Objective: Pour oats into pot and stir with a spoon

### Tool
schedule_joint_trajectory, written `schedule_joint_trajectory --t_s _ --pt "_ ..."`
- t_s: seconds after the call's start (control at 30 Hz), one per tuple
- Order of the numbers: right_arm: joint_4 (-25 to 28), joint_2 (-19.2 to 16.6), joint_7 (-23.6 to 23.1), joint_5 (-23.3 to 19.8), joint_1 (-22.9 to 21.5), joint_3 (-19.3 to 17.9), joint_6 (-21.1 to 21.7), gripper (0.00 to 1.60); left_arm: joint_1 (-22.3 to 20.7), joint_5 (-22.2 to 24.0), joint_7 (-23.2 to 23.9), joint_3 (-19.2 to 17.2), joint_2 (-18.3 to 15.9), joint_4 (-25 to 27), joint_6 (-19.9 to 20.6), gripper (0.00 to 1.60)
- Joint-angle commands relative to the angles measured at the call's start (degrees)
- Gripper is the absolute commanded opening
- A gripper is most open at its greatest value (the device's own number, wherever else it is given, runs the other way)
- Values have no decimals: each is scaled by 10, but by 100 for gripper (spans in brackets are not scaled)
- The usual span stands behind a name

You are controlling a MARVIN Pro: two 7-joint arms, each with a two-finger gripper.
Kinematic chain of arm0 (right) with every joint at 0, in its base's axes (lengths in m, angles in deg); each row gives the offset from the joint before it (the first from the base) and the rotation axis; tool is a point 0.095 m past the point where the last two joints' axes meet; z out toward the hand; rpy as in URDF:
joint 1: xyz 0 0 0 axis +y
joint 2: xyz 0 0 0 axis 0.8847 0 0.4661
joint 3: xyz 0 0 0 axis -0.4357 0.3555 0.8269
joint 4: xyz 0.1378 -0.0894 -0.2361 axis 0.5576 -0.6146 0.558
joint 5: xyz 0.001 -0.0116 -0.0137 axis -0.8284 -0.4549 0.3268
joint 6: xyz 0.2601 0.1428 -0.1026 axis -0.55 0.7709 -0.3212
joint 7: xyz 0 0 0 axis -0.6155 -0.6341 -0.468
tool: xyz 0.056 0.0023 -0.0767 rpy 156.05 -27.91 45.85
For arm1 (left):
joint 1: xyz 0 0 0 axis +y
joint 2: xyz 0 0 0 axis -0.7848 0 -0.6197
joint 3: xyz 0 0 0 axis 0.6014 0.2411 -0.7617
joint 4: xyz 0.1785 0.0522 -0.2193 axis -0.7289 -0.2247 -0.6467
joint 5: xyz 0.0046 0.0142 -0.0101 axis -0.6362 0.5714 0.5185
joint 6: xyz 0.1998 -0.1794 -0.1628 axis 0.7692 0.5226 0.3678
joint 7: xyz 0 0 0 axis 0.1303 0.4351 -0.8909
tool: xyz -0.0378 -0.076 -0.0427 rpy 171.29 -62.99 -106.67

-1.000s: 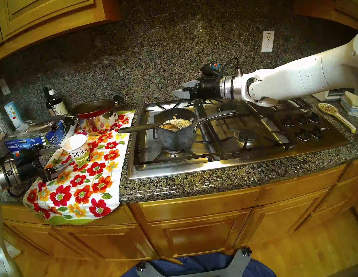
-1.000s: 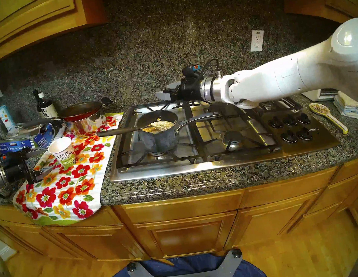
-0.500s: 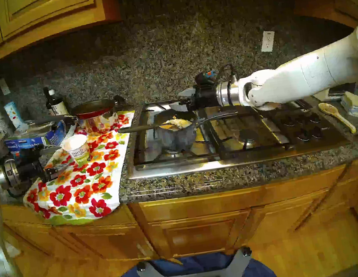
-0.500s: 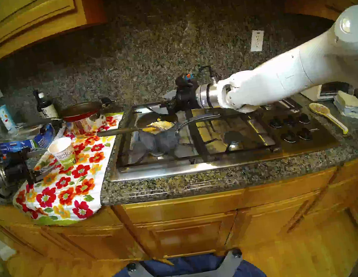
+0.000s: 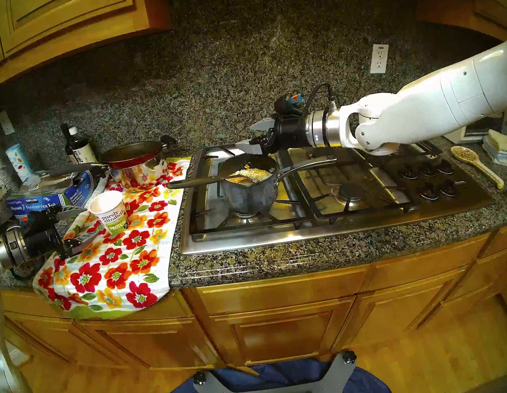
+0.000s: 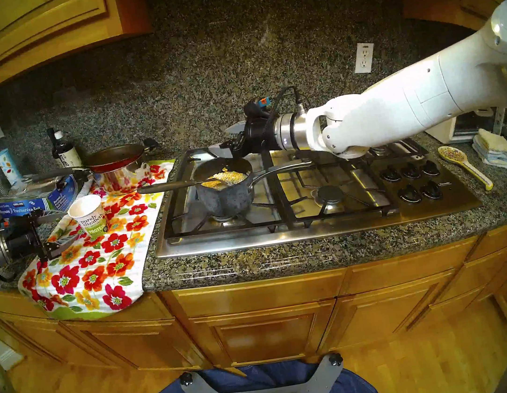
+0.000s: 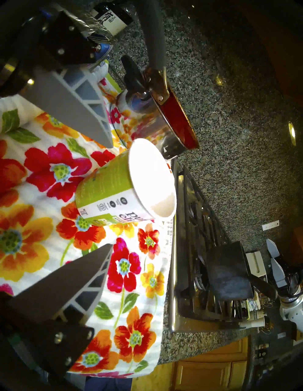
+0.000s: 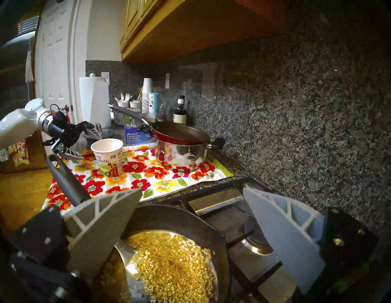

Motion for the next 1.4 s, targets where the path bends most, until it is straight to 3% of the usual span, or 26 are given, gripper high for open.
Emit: schedule_joint_trajectory --t_s 0.0,0.33,0.87,1.37 --pt "28 -13 46 40 -61 3 -18 160 -12 15 -1 -5 -11 9 -1 160" --pt "101 -6 127 101 -112 37 -25 160 -11 16 -1 -4 -12 9 -1 160" --pt "200 -16 217 163 -172 36 -14 160 -11 18 -1 -3 -13 9 -2 160" --pt "275 37 315 222 -218 55 26 160 -11 23 -1 0 -15 7 -2 160"
